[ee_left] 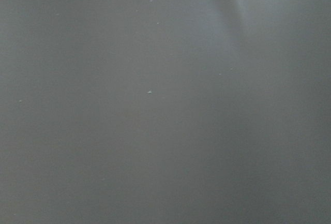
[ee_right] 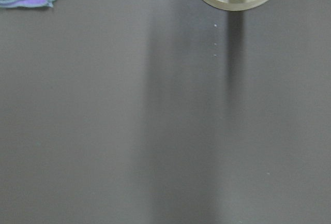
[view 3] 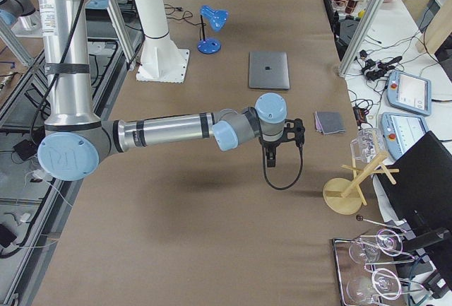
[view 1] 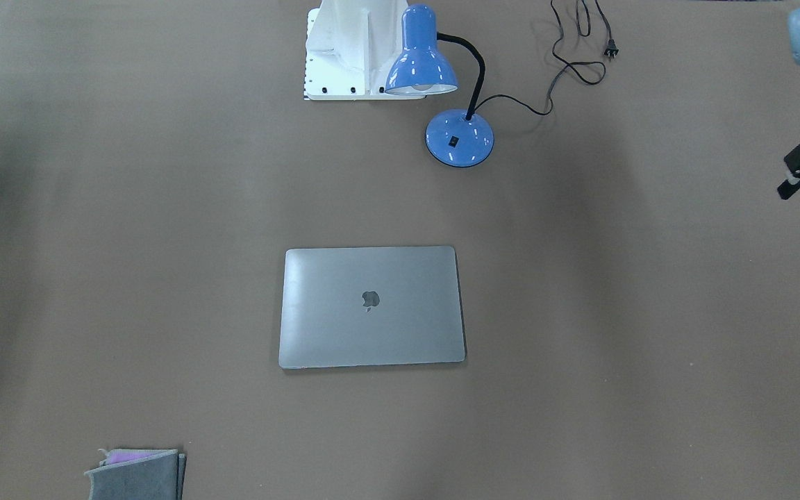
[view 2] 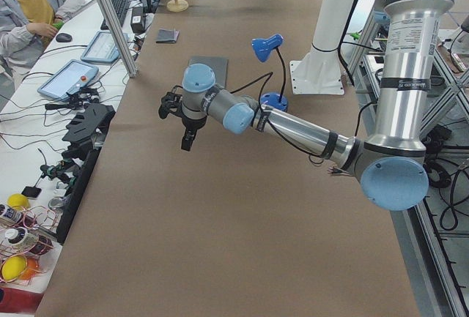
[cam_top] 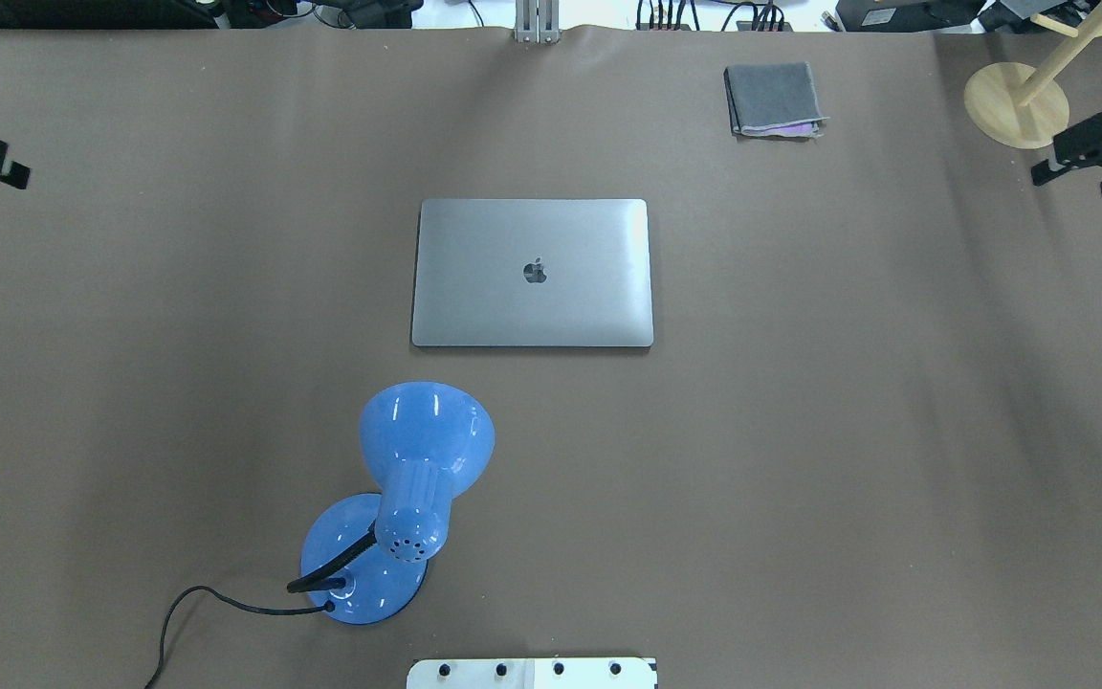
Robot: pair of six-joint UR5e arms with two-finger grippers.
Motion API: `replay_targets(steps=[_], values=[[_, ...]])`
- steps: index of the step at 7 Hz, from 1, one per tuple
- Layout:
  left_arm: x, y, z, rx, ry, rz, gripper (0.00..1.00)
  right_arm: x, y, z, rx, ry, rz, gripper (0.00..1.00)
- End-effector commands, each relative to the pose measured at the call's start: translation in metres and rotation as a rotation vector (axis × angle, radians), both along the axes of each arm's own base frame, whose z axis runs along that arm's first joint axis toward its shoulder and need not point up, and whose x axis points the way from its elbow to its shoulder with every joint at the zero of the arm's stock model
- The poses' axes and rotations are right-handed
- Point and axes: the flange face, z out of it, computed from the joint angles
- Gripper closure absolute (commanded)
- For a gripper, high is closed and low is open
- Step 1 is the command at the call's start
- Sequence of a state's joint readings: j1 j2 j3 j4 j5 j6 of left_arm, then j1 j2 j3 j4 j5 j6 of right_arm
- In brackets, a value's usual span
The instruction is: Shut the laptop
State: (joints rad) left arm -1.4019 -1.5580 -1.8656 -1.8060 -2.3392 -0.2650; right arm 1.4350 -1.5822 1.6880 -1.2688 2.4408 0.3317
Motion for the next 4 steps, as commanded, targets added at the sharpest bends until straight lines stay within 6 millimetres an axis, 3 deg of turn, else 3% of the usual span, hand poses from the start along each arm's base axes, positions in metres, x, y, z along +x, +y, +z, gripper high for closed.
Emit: replay_targets(steps=[1, 2, 4], values=[[-0.049, 0.046, 0.058, -0.02, -0.047, 0.0, 0.02, 0.044, 0.035, 0.049, 0.073, 0.13, -0.044, 0.0], [-0.059, 0.062, 0.081, -0.044, -0.062, 0.003, 0.02, 0.063, 0.038, 0.055, 0.081, 0.154, -0.072, 0.0], [-0.066, 0.067, 0.095, -0.149, -0.073, 0.015, 0.02, 0.076, 0.043, 0.062, 0.051, 0.159, -0.078, 0.0]])
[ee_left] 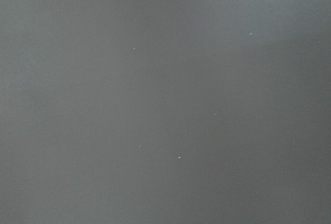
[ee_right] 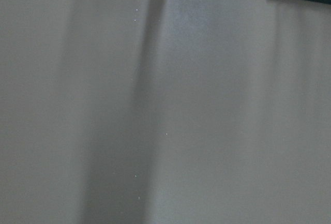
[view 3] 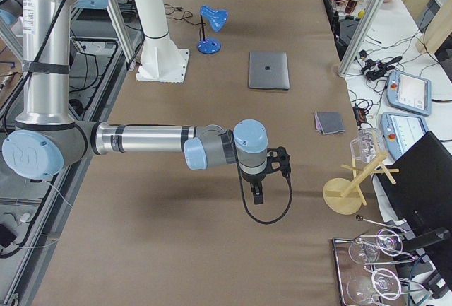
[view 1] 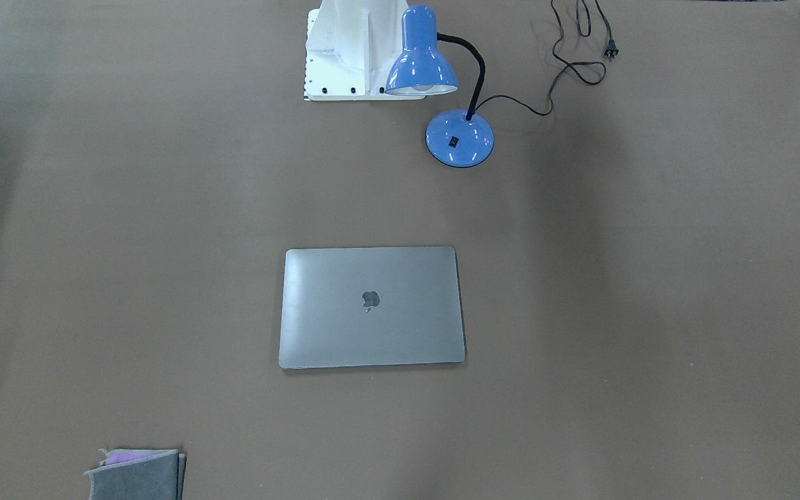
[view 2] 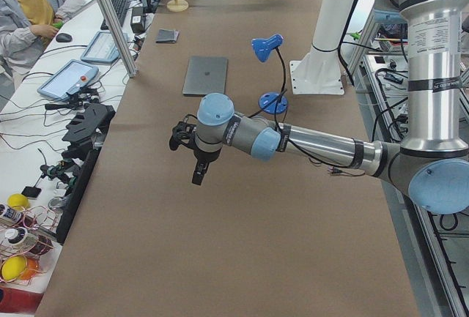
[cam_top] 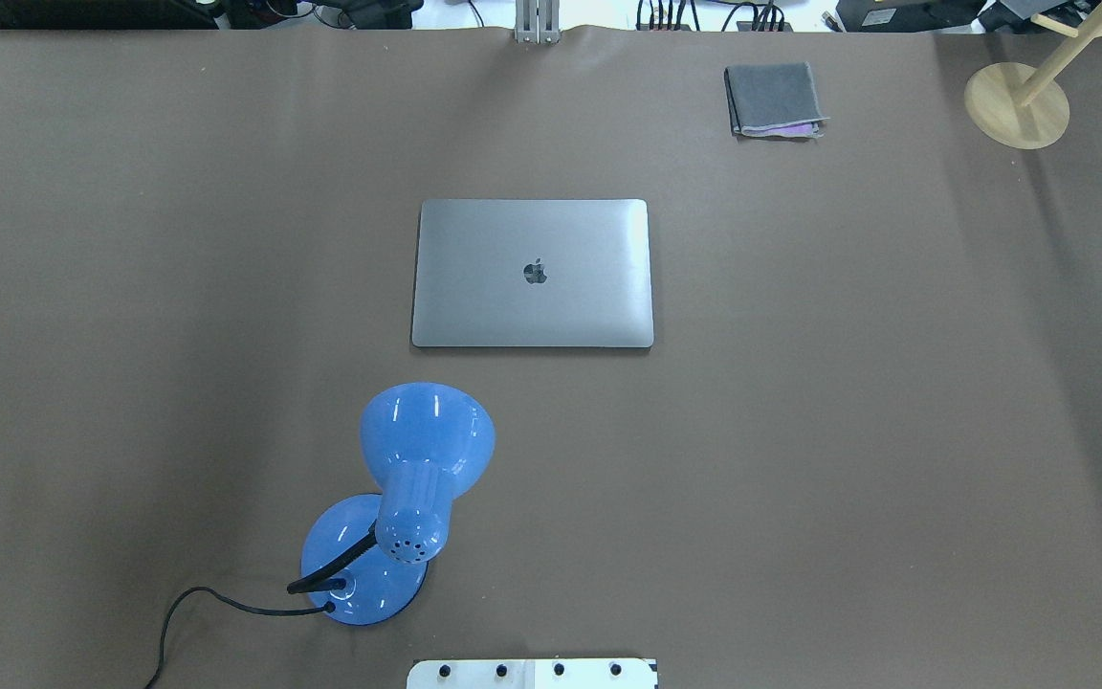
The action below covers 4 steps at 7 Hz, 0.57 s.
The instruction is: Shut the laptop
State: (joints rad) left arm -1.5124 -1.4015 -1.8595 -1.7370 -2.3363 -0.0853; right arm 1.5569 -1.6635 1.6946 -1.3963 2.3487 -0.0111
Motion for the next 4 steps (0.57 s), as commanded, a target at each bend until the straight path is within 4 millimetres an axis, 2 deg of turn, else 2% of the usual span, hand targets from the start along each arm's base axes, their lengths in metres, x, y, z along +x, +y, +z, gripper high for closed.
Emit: replay_targets(steps=[1, 4], values=[[-0.0167, 0.0114, 0.0156, -0.025, -0.016, 0.028, 0.02, 0.0088, 0.0047, 0.0057, -0.016, 0.007, -0.003, 0.0], [-0.0182, 0.0111, 0.0206, -0.079, -0.022, 0.055, 0.02, 0.0153, 0.0023, 0.0122, -0.066, 0.016, -0.053, 0.0]])
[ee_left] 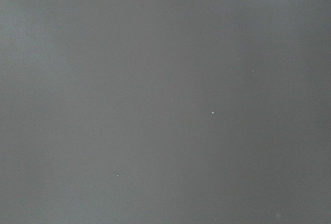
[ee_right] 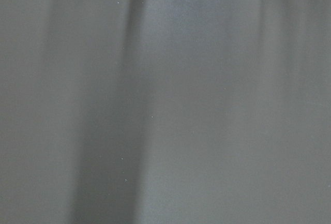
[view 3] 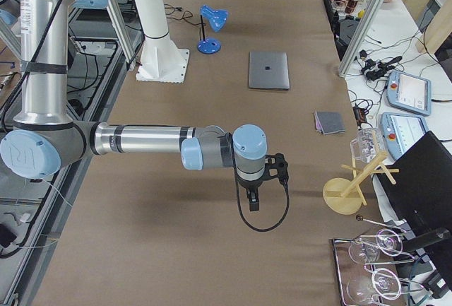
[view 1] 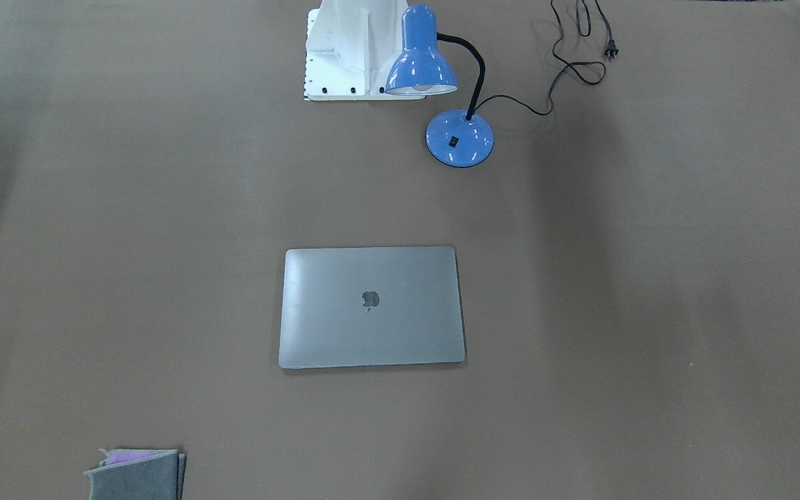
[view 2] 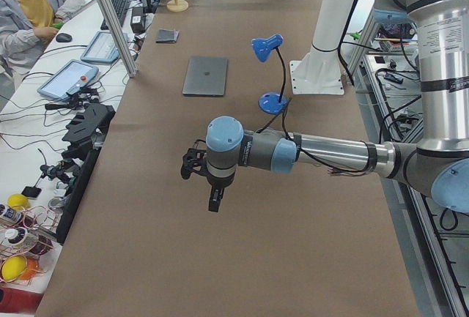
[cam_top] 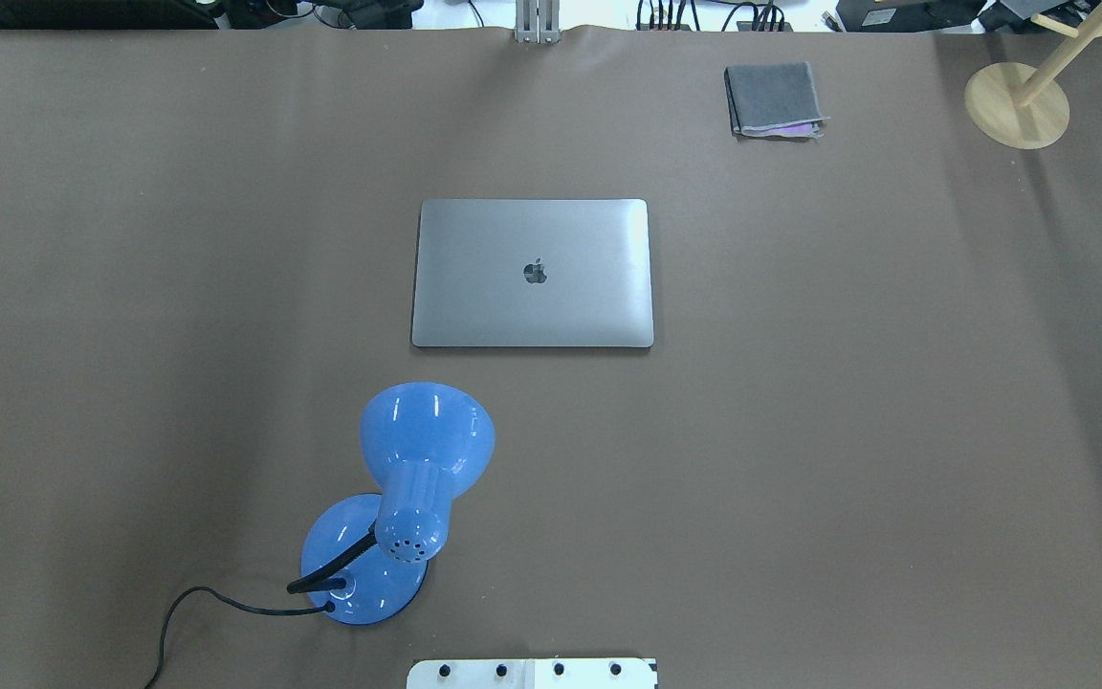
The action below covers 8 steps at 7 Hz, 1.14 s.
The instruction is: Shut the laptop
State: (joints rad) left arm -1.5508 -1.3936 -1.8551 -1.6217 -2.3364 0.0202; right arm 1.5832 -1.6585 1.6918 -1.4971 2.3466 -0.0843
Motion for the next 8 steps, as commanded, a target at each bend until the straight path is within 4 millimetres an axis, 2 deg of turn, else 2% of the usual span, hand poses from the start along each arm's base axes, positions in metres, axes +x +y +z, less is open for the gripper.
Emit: replay_targets(steps=[1, 5, 7, 8], values=[[-0.0078, 0.0036, 0.0058, -0.004, -0.007, 0.037, 0.02, 0.0052, -0.0054, -0.0028, -0.014, 0.006, -0.027, 0.0], [-0.0085, 0.0032, 0.0047, -0.017, -0.008, 0.048, 0.02, 0.0071, 0.0016, -0.0011, -0.019, 0.004, -0.023, 0.0], [-0.0097, 0.0063, 0.0101, -0.046, -0.007, 0.07, 0.02, 0.007, -0.0046, -0.0053, -0.012, 0.01, -0.023, 0.0], [-0.0117, 0.0008, 0.005, -0.086, -0.006, 0.081, 0.02, 0.0074, -0.0047, -0.0056, -0.012, 0.016, -0.022, 0.0]])
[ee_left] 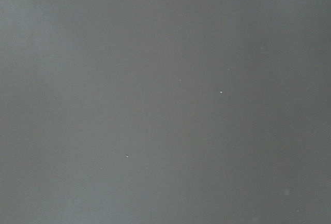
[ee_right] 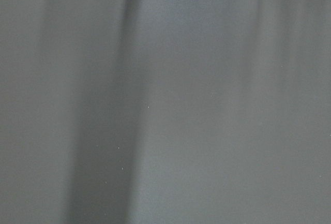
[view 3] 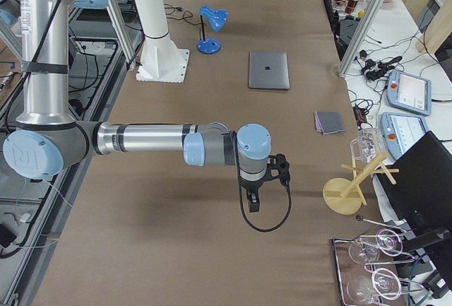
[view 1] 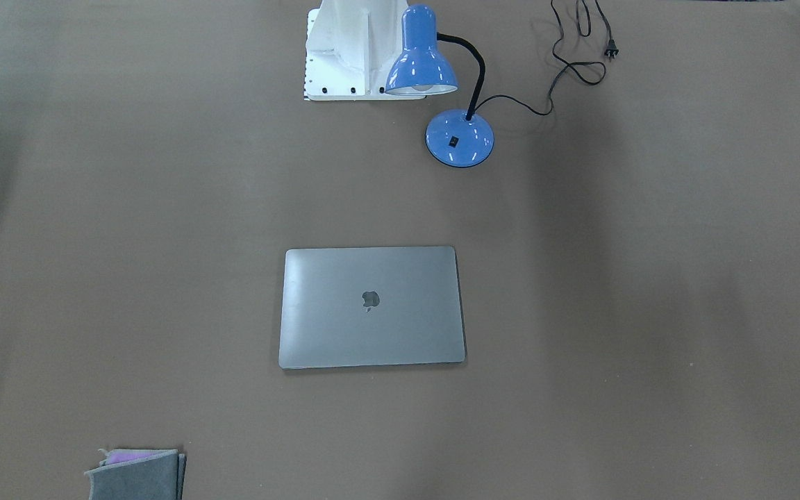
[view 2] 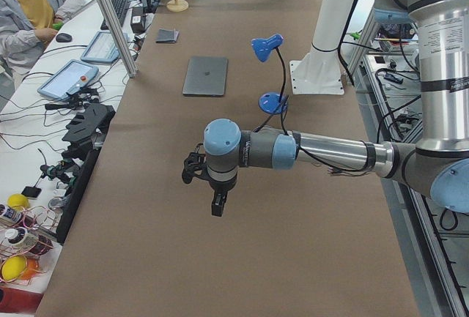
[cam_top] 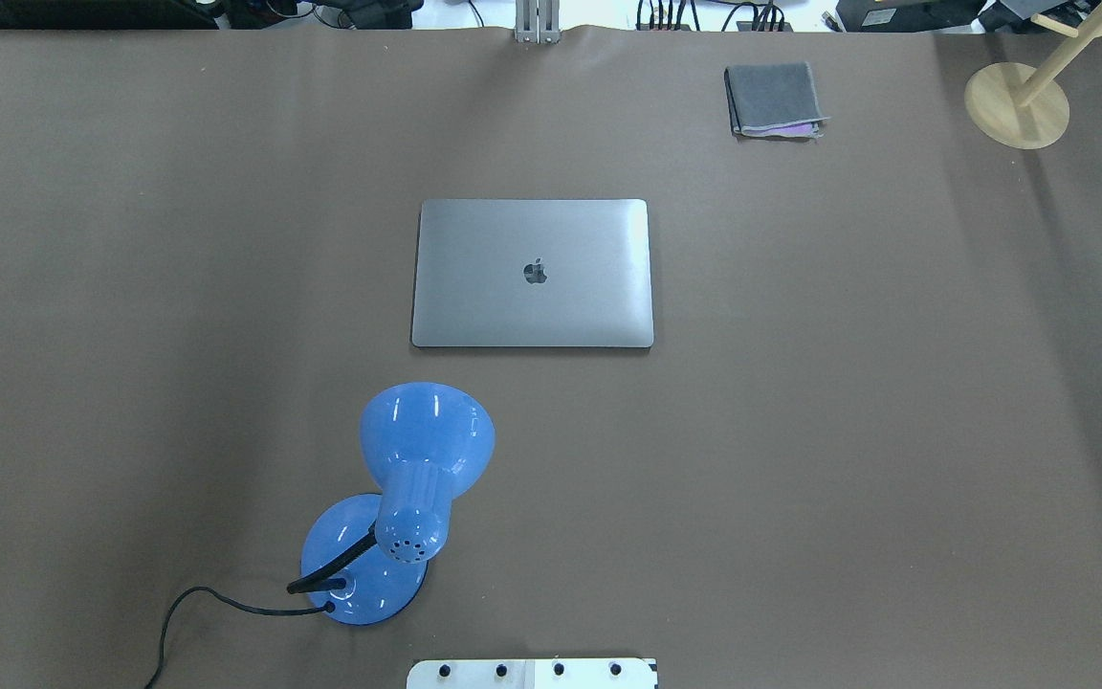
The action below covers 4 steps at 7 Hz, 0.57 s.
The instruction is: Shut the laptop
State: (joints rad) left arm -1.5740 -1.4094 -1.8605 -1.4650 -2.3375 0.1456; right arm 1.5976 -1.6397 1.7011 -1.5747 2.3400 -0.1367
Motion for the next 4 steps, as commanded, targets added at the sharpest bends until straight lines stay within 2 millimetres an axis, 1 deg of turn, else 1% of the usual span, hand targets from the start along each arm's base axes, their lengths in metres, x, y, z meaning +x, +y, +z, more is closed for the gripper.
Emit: replay_targets(steps=[1, 2, 3, 4], values=[[-0.017, -0.011, -0.01, -0.022, 0.001, 0.03, 0.02, -0.002, -0.004, -0.004, 0.005, 0.005, -0.002, 0.0], [-0.02, -0.029, -0.023, -0.046, -0.008, 0.03, 0.02, -0.004, -0.007, -0.007, 0.011, 0.007, -0.005, 0.0], [-0.02, -0.032, -0.02, -0.059, -0.006, 0.029, 0.02, -0.008, -0.004, -0.004, 0.005, 0.008, -0.014, 0.0], [-0.02, -0.028, -0.015, -0.072, -0.004, 0.024, 0.02, -0.012, -0.003, -0.004, 0.011, 0.022, -0.028, 0.0]])
